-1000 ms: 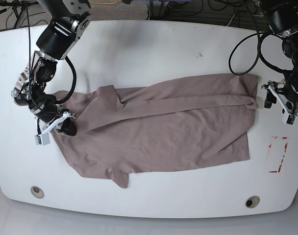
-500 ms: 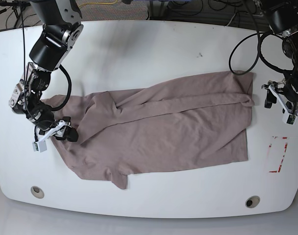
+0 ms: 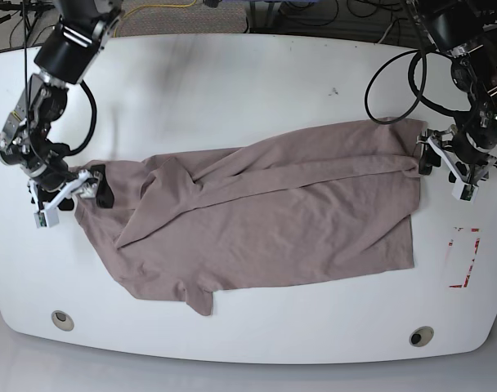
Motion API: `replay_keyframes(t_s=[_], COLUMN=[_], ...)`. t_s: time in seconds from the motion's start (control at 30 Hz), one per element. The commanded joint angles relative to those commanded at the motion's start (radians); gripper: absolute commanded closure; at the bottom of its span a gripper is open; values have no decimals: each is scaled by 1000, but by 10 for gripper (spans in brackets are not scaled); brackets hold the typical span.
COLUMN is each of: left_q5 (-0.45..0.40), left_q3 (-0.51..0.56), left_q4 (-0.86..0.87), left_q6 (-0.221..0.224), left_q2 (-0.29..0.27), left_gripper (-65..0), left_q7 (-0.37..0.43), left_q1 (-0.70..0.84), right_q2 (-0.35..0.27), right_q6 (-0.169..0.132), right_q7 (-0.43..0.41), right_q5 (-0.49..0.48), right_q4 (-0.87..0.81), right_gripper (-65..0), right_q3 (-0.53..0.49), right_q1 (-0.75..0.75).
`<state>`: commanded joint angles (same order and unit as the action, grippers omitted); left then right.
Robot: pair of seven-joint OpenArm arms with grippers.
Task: Fold the T-shirt properly
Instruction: 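Grasp the shirt edge with the right gripper and drag it toward the hem, then grasp the shirt edges with both grippers near the shoulders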
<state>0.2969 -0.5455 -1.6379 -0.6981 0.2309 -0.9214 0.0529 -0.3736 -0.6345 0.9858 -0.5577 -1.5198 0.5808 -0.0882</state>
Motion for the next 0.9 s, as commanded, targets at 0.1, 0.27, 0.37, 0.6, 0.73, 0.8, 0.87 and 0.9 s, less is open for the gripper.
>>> replay_keyframes(t_s=[0.1,0.27,0.37,0.6,0.73,0.8,0.87,0.9], left_q5=[9,40,48,41,41,41,41,41], left_q3=[0,3,5,5,5,6,20,25], left_q4=[-23,-40,-41,-31,-31,-31,-31,-29], left_q6=[0,0,0,0,0,0,0,0], left_q2=[-11,-25,-26,-38,-38,-40,-40,-40], left_gripper=[-397,-397,-397,-397,-397,-397,-397,-397], left_q7=[0,0,0,0,0,0,0,0], left_q1=[17,49,64,74,74,74,74,74], right_q2=[-31,-49,-75,-120,-137,-138,-137,-137], right_q6=[14,15,15,15,15,15,15,15], right_q7=[-17,-106,-146,-242,-290,-310,-322,-324], right_q5=[2,2,0,0,0,0,0,0], right_q4=[5,75,135,304,356,374,387,390], right_gripper=[-612,-612,-612,-612,-612,-612,-610,-607], right_q3=[2,-3,-6,-60,-117,-133,-141,-144], right_q1=[37,64,61,-12,-31,-32,-32,-32])
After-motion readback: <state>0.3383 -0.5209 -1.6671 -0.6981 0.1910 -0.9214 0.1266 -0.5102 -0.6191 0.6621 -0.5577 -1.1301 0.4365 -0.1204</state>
